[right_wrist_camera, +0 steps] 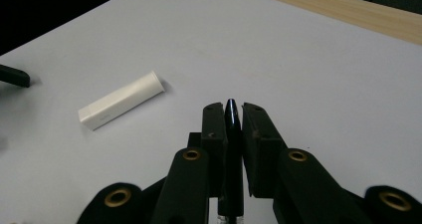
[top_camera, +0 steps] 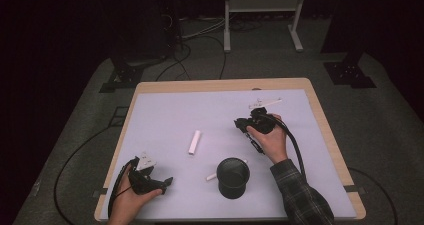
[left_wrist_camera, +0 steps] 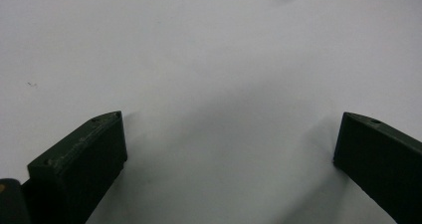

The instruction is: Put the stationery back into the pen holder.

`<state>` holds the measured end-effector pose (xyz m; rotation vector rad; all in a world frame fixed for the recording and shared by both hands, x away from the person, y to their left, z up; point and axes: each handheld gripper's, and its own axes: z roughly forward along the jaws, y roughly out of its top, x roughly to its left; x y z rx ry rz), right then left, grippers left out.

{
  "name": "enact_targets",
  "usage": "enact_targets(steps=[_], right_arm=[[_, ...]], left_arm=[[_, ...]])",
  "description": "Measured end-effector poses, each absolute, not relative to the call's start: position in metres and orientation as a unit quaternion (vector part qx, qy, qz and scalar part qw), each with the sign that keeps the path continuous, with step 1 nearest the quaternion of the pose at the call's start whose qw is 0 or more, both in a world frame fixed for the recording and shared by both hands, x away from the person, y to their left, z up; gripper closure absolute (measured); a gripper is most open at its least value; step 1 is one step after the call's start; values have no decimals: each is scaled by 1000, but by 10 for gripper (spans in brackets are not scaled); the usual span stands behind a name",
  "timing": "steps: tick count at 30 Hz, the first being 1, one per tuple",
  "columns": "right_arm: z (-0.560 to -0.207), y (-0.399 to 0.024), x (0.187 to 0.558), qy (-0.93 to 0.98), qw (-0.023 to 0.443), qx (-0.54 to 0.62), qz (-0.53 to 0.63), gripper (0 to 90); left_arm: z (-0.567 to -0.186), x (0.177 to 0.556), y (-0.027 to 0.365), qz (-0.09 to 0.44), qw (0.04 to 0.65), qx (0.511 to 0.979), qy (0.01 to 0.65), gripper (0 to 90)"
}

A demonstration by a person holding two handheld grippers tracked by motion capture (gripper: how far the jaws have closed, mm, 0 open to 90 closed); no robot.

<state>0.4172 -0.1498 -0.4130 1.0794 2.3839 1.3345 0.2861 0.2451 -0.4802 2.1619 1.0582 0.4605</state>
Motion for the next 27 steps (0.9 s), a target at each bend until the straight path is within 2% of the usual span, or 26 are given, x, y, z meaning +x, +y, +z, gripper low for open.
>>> enact_targets(steps=[27], right_arm=[[-361,-150,376,793,106,326,504,795]], left_arm=[[-480,286,245,178,340,829,407,0]])
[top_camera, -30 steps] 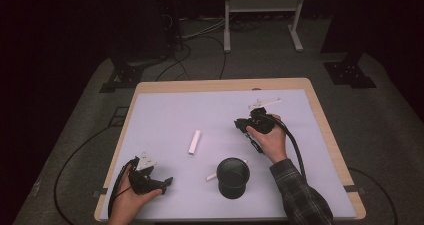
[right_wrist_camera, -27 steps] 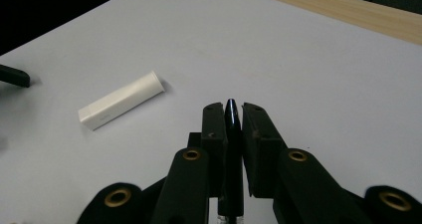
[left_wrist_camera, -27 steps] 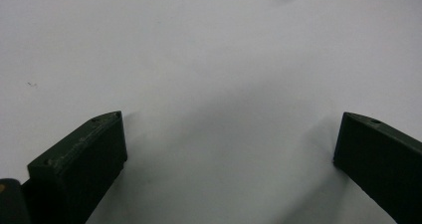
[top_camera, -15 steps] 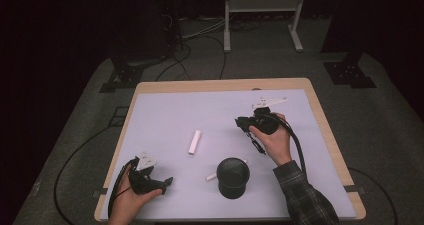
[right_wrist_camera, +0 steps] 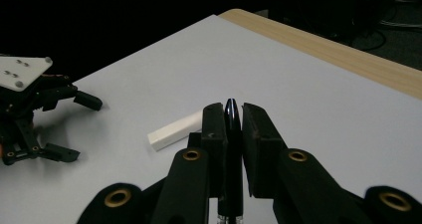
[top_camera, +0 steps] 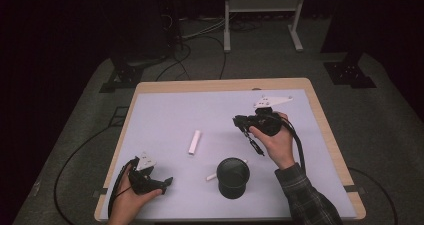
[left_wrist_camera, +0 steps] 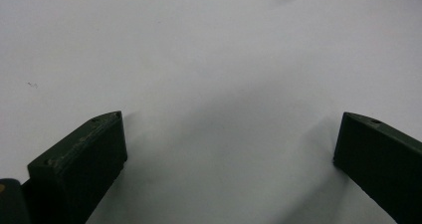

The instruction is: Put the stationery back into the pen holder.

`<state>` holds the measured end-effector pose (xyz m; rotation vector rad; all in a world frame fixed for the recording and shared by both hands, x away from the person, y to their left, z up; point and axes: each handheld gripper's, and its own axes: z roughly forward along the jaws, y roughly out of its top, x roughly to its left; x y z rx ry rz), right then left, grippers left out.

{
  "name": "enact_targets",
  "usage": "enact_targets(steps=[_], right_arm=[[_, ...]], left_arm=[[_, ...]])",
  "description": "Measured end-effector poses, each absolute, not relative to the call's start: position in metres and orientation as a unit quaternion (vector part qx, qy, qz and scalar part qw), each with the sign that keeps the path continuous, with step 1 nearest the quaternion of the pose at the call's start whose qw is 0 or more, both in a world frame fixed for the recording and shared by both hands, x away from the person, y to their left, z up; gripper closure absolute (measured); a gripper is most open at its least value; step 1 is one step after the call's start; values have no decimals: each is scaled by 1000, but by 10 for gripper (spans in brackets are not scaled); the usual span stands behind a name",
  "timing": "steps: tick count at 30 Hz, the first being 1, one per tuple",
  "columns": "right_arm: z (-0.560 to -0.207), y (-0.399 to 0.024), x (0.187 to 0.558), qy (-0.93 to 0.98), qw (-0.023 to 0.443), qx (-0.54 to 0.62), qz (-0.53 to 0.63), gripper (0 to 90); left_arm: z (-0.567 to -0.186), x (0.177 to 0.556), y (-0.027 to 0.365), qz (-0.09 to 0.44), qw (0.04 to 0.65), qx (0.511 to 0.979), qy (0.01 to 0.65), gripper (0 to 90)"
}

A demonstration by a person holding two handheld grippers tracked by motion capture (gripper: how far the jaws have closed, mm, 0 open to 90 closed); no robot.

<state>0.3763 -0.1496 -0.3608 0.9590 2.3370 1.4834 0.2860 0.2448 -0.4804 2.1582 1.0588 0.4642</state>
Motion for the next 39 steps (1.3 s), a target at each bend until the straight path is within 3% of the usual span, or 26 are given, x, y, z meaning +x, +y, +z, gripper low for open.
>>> enact_targets(steps=[16,39], right_arm=[[-334,-133,347,793,97,294,524,795],[-329,-103,325,803,68,259,532,794]], left_arm=[[-480,286,245,177,339,830,407,0],[-480,286,245,176,338,830,407,0]])
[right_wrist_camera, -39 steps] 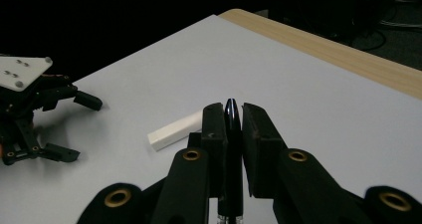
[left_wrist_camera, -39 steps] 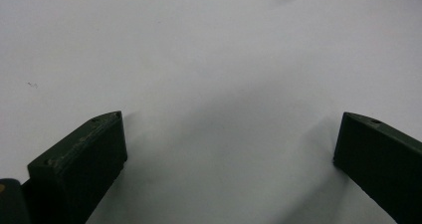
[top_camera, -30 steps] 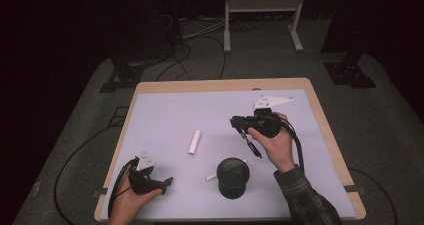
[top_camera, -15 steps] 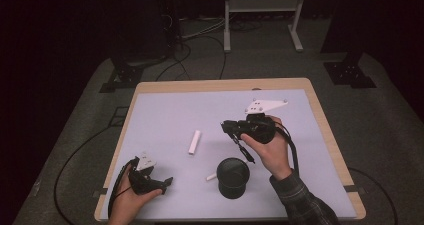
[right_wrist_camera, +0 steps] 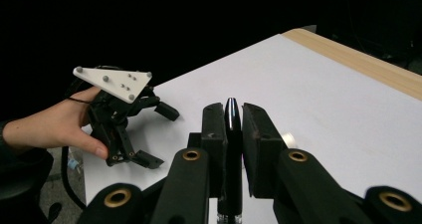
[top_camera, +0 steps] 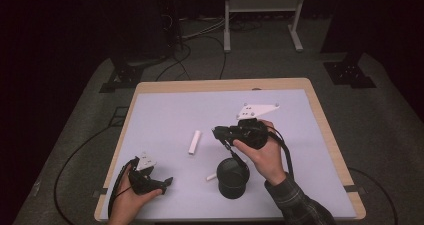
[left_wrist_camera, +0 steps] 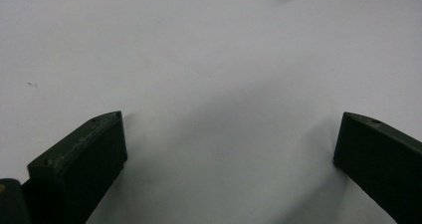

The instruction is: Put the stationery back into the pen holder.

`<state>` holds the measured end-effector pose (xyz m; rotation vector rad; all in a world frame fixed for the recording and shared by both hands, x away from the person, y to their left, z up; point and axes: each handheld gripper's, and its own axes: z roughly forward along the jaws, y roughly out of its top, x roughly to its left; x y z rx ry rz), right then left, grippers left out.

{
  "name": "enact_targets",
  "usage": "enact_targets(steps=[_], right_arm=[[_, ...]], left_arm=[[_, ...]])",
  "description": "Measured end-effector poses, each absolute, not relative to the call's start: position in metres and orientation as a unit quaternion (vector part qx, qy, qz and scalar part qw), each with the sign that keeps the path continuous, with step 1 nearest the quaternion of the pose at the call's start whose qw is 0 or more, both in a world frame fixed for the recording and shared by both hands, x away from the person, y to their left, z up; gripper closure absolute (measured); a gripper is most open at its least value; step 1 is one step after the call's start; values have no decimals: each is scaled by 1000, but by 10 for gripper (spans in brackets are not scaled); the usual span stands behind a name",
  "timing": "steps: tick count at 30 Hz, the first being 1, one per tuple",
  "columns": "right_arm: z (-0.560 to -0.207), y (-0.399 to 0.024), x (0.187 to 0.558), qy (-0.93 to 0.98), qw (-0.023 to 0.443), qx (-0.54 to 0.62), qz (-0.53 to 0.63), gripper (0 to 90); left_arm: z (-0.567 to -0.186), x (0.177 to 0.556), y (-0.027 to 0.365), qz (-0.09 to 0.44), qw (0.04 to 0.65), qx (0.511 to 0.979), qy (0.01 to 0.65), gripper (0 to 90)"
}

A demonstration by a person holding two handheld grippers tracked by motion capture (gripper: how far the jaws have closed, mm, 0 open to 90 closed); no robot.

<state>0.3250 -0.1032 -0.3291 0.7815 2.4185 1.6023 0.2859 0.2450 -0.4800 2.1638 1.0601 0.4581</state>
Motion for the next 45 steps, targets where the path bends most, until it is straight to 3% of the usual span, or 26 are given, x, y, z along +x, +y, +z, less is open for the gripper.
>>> enact_targets(steps=[45], right_arm=[[-374,-102,308,832,36,240,498,792]], left_arm=[[-480,286,245,176,339,830,408,0]])
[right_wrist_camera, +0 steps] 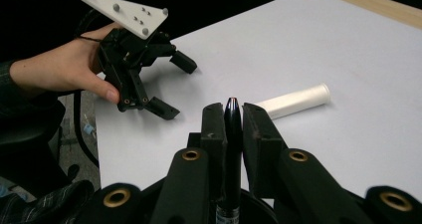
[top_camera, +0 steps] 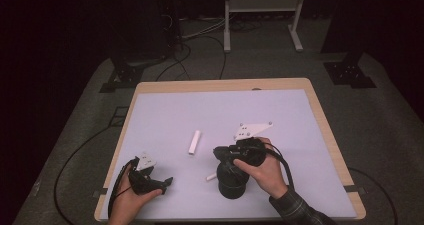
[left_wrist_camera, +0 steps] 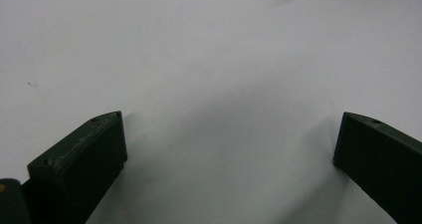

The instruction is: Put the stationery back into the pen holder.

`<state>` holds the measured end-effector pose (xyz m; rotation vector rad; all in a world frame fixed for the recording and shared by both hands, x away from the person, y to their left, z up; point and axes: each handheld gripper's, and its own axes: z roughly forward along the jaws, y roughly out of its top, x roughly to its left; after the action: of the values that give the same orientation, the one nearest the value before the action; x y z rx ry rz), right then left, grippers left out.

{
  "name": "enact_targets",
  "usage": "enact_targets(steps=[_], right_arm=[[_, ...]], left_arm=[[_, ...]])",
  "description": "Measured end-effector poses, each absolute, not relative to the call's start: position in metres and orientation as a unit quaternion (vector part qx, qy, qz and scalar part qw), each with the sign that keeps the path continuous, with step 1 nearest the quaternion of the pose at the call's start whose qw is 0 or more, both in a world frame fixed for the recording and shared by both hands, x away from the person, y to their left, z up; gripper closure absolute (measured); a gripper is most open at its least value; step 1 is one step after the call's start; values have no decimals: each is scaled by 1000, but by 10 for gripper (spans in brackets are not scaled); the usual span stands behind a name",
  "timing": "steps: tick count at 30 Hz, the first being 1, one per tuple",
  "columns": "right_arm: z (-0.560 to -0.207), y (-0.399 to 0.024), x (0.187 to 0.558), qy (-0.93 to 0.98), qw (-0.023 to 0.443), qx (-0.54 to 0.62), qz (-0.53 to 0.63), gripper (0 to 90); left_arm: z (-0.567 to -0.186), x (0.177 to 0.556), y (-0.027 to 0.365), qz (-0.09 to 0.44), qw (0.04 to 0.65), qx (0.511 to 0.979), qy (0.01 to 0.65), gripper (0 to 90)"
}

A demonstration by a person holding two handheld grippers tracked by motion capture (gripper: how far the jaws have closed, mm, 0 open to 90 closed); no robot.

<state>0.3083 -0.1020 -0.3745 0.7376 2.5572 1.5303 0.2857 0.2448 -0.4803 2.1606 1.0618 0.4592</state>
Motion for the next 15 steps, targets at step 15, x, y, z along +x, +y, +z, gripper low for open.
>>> enact_targets(steps=[15], right_arm=[[-385,-103,306,842,32,238,484,790]], left_arm=[[-480,286,245,178,338,830,406,0]])
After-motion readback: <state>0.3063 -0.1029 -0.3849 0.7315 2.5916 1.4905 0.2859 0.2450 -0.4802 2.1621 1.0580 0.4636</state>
